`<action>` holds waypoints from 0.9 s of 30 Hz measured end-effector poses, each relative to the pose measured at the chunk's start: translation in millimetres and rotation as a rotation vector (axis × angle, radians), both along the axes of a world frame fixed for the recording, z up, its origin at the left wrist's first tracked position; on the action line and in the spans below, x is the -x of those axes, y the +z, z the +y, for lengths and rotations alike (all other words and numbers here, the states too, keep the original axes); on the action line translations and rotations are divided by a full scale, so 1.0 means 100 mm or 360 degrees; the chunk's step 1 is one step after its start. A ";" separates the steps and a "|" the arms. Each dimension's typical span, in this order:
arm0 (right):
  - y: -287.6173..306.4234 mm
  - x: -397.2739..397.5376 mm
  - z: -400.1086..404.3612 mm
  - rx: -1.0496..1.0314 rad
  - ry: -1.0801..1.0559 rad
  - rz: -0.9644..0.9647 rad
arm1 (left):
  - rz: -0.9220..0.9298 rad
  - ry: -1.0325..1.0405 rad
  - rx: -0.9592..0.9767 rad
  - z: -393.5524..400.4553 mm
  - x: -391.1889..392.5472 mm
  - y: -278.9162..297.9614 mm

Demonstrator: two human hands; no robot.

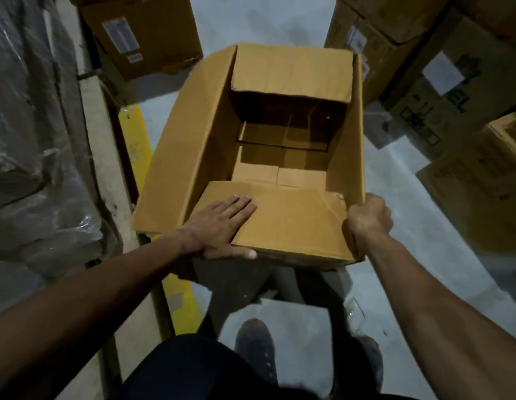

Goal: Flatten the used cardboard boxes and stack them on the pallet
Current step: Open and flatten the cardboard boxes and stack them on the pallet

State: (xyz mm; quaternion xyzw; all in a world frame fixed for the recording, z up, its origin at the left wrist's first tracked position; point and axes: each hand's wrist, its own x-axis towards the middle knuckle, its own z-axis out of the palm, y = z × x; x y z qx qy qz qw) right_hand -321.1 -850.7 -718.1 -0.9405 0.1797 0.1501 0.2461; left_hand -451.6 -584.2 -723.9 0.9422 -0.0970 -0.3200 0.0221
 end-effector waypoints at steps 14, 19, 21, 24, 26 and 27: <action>0.01 -0.28 -0.16 -0.0401 -0.0037 0.0234 | -0.0127 0.0901 0.0337 -0.12 -1.03 0.18; 0.22 -0.37 -0.43 -0.0807 -0.0066 0.0535 | -0.0448 0.0604 0.0546 -0.03 -0.89 1.12; 0.26 -0.33 -0.50 -0.0838 0.0030 0.0573 | -0.0240 0.0647 0.0739 -0.10 -0.68 1.47; 0.33 -0.23 -0.50 -0.0826 0.0129 0.0651 | 0.0403 0.0462 0.0724 -0.30 -0.35 1.59; 0.34 -0.17 -0.47 -0.0742 0.0207 0.0644 | 0.0596 0.0241 0.0556 -0.45 -0.15 1.36; 0.33 -0.15 -0.45 -0.0712 0.0239 0.0629 | 0.0629 0.0193 0.0484 -0.50 -0.07 1.20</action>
